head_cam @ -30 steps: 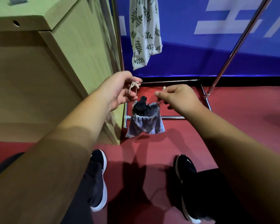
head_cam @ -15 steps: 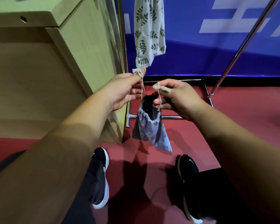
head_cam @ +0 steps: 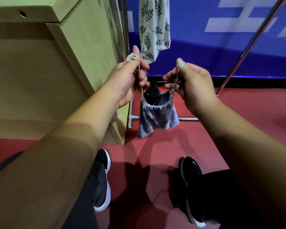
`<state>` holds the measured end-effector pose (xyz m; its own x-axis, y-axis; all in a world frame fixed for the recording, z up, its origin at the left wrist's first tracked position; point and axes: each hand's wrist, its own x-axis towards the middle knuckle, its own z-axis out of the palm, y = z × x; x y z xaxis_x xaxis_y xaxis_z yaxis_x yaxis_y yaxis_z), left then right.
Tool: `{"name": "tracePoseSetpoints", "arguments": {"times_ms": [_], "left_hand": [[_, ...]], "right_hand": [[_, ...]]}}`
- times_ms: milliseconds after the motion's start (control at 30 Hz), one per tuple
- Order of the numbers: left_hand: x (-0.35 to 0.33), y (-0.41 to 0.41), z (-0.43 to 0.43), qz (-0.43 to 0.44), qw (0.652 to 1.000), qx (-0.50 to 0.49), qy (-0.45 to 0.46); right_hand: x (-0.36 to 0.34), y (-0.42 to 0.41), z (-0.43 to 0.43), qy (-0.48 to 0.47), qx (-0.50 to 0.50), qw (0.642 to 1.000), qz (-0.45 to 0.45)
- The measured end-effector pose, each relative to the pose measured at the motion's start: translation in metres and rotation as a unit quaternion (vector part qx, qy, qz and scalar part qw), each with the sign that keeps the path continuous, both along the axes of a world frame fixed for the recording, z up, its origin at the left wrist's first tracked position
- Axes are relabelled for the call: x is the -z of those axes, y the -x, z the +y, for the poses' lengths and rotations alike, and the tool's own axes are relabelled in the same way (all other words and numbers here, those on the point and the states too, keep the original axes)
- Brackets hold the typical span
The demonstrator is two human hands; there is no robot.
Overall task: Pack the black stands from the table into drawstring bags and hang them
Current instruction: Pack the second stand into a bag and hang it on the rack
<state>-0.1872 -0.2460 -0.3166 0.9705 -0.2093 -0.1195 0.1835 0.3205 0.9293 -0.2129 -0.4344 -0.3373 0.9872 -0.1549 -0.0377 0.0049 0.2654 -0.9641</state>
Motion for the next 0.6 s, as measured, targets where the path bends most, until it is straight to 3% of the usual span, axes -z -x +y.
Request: {"name": "tracePoseSetpoints", "arguments": {"times_ms": [133, 200, 333, 467, 600], "left_hand": [[0.001, -0.005, 0.007, -0.017, 0.996, -0.010, -0.090], [-0.001, -0.005, 0.007, -0.041, 0.982, -0.016, -0.185], [0.003, -0.007, 0.013, -0.129, 0.904, 0.007, -0.407], [0.005, -0.008, 0.019, -0.136, 0.893, 0.000, -0.429], [0.004, -0.008, 0.026, -0.169, 0.866, -0.001, -0.470]], "right_hand": [[0.010, -0.004, -0.012, 0.010, -0.004, 1.000, 0.021], [0.017, -0.005, -0.016, 0.019, -0.016, 0.999, 0.025], [0.018, -0.008, -0.021, 0.042, 0.023, 0.995, 0.086], [0.023, -0.014, -0.033, 0.051, 0.083, 0.985, 0.144], [0.034, -0.013, -0.041, 0.155, 0.089, 0.971, 0.160]]}}
